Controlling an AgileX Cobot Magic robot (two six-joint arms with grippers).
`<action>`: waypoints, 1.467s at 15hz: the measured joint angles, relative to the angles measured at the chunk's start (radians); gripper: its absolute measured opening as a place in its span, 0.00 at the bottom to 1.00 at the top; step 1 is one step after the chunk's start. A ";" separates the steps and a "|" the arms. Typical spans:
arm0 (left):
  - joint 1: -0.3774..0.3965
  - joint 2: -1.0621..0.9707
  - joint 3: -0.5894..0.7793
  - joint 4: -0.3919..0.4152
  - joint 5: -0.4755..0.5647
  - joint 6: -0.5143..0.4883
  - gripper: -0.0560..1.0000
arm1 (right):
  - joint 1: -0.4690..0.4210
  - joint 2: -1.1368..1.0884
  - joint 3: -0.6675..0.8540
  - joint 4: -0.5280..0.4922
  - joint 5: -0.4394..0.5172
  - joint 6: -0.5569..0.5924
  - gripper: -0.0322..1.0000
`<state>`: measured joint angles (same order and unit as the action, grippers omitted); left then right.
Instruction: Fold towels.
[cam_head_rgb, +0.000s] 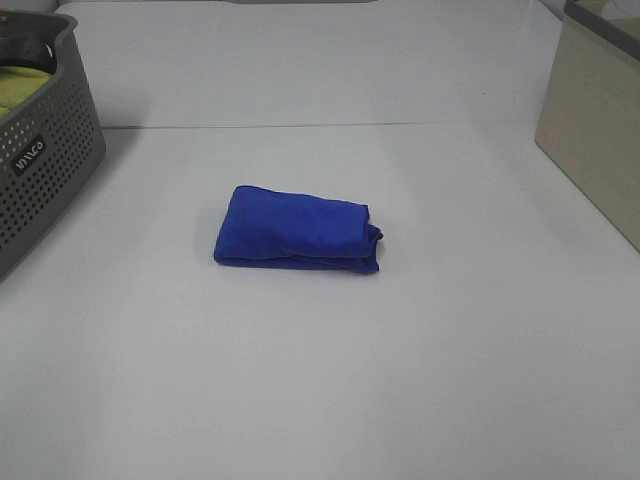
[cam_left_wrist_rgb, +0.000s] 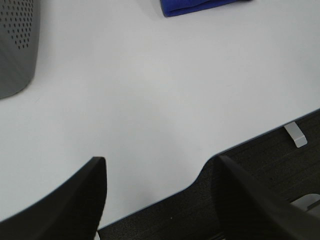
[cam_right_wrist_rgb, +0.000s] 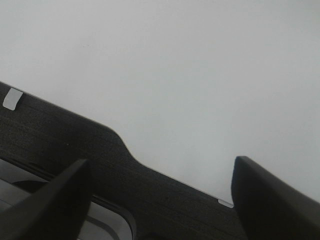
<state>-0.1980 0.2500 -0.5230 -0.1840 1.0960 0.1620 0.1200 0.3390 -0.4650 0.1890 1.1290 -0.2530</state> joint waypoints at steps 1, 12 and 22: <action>0.000 -0.002 0.001 0.000 0.000 0.000 0.61 | 0.000 0.000 0.000 0.000 0.000 0.000 0.76; 0.183 -0.254 0.002 0.002 0.000 0.000 0.61 | -0.016 -0.263 0.000 0.001 -0.005 0.000 0.76; 0.183 -0.256 0.002 0.003 -0.001 0.000 0.61 | -0.110 -0.343 0.002 0.029 -0.006 0.000 0.76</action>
<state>-0.0150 -0.0060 -0.5210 -0.1810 1.0950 0.1620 0.0100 -0.0040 -0.4630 0.2180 1.1230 -0.2530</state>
